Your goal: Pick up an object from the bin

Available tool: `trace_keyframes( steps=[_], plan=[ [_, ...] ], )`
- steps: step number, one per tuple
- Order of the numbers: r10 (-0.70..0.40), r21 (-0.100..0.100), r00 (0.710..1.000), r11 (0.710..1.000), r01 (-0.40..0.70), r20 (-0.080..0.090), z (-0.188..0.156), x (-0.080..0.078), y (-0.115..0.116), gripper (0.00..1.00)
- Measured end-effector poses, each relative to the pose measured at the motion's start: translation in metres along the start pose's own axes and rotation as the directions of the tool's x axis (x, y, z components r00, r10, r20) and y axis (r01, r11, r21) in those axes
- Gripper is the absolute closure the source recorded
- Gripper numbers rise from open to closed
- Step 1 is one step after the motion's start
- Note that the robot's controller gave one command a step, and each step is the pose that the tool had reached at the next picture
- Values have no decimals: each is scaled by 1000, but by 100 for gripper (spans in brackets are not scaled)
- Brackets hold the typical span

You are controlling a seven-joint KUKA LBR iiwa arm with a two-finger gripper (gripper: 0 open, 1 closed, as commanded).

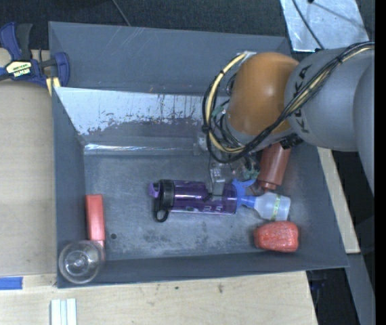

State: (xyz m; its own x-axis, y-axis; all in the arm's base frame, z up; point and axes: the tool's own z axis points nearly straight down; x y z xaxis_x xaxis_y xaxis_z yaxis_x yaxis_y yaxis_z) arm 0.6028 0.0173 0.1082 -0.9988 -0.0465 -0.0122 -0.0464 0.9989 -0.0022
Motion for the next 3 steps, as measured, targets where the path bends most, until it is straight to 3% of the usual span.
trace_keyframes(
  steps=[1, 2, 3],
  plan=[
    [-18, -1, 1000, 1000, 18, 20, 6, -2, 8, 0],
    [-10, 3, 1000, 1000, 10, 22, 8, -1, 43, 0],
    [-58, -5, 998, 998, 58, 26, 8, -4, 51, 0]
  ],
)
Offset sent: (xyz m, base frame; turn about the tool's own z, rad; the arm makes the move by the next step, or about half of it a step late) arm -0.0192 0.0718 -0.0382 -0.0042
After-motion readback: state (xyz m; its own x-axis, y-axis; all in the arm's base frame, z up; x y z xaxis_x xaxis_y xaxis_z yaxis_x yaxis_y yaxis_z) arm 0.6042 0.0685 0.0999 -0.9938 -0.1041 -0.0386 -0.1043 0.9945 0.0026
